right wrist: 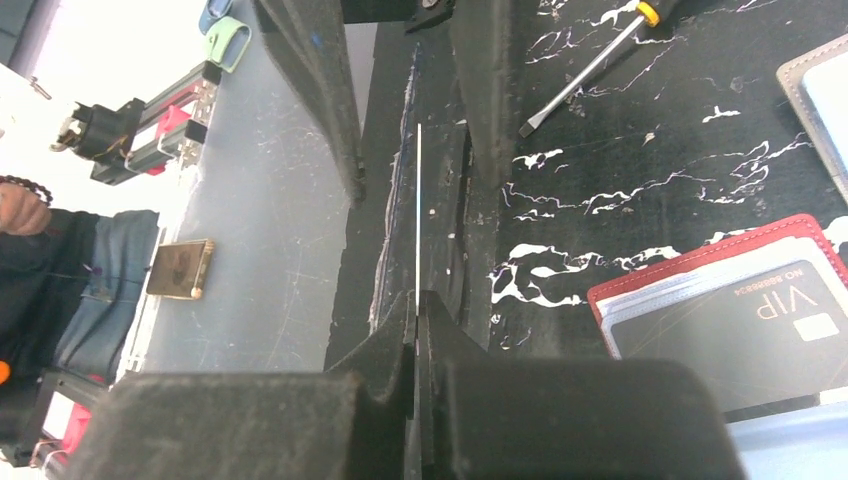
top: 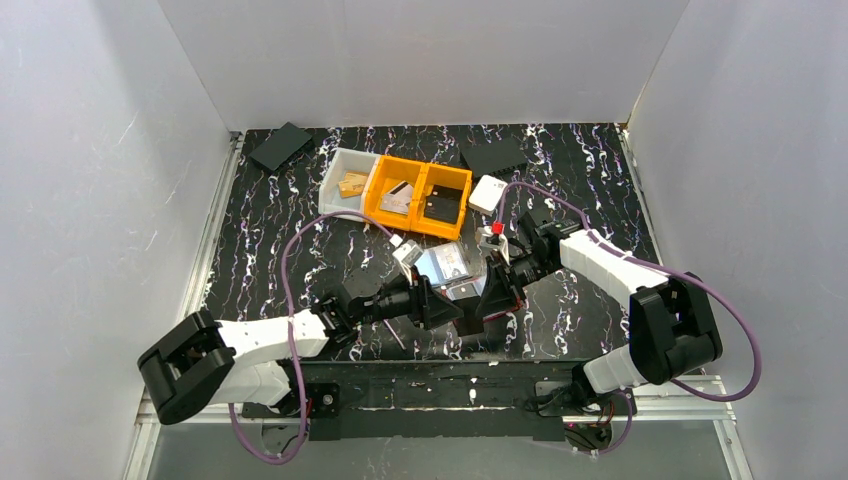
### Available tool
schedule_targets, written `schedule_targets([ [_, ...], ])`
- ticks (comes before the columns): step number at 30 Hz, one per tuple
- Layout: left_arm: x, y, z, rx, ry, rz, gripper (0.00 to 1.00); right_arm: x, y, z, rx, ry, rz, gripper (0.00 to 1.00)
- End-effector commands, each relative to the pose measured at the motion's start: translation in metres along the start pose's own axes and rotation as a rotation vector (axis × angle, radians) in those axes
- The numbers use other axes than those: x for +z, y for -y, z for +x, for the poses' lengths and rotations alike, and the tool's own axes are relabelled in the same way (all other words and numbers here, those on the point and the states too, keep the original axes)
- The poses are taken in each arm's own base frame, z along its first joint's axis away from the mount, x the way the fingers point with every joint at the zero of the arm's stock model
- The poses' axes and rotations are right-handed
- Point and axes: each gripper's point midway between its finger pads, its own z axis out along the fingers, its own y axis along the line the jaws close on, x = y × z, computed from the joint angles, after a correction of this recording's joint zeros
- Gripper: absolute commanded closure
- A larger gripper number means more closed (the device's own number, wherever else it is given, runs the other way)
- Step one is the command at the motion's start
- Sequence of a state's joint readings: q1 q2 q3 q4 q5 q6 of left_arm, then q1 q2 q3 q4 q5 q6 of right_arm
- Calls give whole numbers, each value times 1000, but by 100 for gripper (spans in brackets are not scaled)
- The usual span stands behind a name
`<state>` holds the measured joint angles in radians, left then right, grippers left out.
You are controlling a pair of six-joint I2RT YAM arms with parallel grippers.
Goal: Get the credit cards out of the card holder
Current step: Place the credit card in the storage box.
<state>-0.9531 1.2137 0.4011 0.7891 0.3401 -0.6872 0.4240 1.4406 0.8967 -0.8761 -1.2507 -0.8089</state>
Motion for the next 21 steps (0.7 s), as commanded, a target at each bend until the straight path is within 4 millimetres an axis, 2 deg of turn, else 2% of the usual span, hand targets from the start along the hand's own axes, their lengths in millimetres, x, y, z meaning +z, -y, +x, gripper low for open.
schedule_targets([
  [1, -10, -1, -12, -104, 83, -33, 44, -7, -4, -14, -134, -29, 30, 99],
  [4, -29, -1, -21, -179, 147, -31, 20, -17, -2, -17, -211, -115, 69, 99],
  [5, -36, -2, -24, -209, 173, -31, 7, -22, -1, -21, -234, -153, 85, 99],
  [6, -44, -5, -21, -244, 188, -35, 2, -29, -1, -30, -288, -194, 106, 99],
  [11, -77, 0, -39, -340, 329, -5, 2, -70, 10, -58, -608, -446, 242, 99],
  [15, -89, -1, -47, -400, 351, 1, 2, -98, 17, -90, -940, -617, 334, 99],
  [19, -83, 7, -47, -378, 260, 38, 2, -105, 13, -134, -1334, -654, 436, 99],
  [21, -76, 14, -49, -350, 200, 64, 2, -101, 7, -145, -1546, -639, 491, 99],
])
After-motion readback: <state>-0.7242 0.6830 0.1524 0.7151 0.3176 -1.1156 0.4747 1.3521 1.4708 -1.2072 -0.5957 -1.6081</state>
